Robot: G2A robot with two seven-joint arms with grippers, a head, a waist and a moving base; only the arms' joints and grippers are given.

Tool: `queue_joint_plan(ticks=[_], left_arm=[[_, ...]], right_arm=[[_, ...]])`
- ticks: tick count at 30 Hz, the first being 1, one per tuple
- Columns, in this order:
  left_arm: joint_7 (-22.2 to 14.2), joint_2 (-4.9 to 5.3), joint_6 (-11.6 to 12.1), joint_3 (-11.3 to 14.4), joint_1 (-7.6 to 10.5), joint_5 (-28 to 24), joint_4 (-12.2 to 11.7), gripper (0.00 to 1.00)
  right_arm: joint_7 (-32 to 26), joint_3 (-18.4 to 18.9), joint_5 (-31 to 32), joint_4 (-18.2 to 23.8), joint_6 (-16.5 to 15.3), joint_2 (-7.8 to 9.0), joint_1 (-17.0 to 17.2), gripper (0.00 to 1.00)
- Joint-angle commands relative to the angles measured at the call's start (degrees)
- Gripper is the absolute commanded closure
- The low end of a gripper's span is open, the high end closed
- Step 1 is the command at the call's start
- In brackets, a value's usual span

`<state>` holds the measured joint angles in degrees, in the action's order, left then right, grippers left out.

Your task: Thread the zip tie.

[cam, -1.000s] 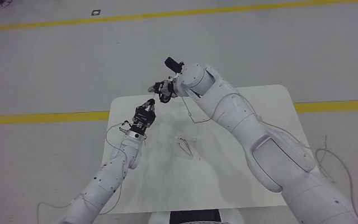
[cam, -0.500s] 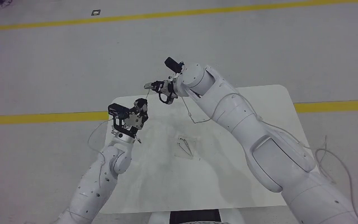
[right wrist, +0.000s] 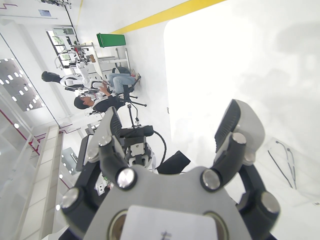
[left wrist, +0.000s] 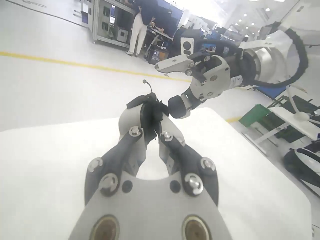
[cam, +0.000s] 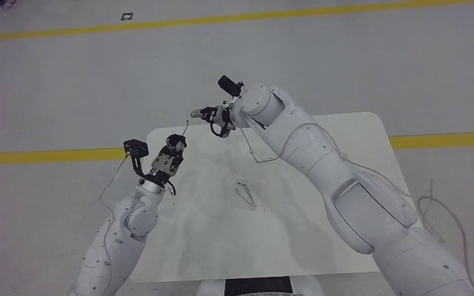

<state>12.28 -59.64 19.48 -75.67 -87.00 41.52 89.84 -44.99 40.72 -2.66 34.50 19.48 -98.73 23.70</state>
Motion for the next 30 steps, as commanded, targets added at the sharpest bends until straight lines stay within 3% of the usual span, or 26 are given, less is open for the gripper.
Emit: queue_joint_plan(ticks=[1,4,6,9,13,19,23,26,30], left_arm=[[-0.01,0.00,0.00,0.00,0.00,-0.01,0.00,1.00],[-1.77,-0.14,0.00,0.41,0.02,-2.86,0.04,1.00],[-4.88,-0.09,0.00,-0.15,0.05,-8.03,0.17,1.00],[-10.85,0.39,0.00,-1.71,-0.98,-18.67,2.18,1.00],[-18.56,1.35,0.00,-5.06,-2.96,-32.28,5.41,1.00],[-33.13,1.97,0.00,-10.73,-4.89,-51.68,5.50,1.00],[-41.41,1.57,0.00,-13.34,-5.43,-57.32,5.56,1.00],[-45.57,0.74,0.00,-14.72,-5.49,-61.68,3.86,1.00],[-46.49,0.53,0.00,-15.23,-5.14,-61.12,3.47,1.00]], right_arm=[[0.00,0.00,0.00,0.00,0.00,0.00,0.00,0.00],[0.00,0.00,0.00,0.00,0.00,0.00,0.00,0.00],[0.00,0.00,0.00,0.00,0.00,0.00,0.00,0.00],[0.00,0.00,0.00,0.00,0.00,0.00,0.00,0.00],[-2.28,4.09,-5.01,-0.50,-6.99,1.21,2.82,0.00],[-10.47,8.15,-9.31,-2.10,-14.73,2.89,4.61,0.00],[-14.67,9.97,-13.48,-3.52,-18.68,3.06,5.35,0.00],[-17.48,10.60,-16.88,-4.53,-20.90,2.60,5.55,0.00],[-17.48,10.60,-16.88,-4.53,-20.90,2.60,5.55,0.00]])
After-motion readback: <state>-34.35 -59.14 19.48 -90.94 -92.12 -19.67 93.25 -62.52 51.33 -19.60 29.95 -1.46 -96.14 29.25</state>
